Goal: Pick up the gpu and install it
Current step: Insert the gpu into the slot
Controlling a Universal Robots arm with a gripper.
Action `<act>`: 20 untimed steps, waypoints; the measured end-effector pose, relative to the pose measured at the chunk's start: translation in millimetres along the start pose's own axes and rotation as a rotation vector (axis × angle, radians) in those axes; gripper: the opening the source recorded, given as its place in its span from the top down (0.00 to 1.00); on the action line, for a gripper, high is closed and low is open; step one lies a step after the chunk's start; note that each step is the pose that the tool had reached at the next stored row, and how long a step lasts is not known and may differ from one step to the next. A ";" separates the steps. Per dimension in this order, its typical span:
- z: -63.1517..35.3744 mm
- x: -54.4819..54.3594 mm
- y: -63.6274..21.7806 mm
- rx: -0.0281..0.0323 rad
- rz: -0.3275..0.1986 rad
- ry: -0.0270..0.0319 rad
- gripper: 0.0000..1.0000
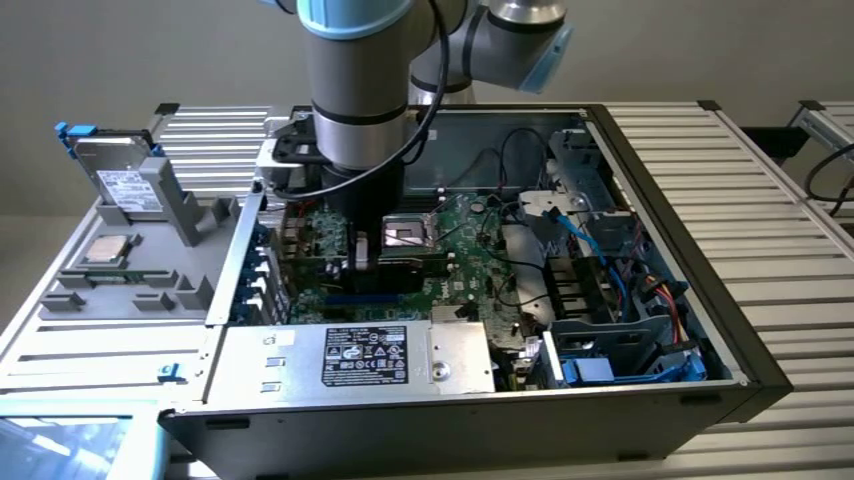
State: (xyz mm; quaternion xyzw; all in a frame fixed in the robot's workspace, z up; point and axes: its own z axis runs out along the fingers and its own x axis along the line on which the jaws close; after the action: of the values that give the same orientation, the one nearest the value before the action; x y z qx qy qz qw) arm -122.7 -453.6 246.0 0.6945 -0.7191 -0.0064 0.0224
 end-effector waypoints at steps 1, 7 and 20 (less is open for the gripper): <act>0.1 0.0 0.0 0.0000 0.000 0.0001 0.71; 0.3 0.0 0.3 0.0000 0.000 0.0000 0.71; 3.0 -0.2 2.9 0.0000 0.000 -0.0004 0.71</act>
State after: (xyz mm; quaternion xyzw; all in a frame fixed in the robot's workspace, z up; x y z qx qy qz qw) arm -125.6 -453.4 243.2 0.6945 -0.7191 -0.0065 0.0223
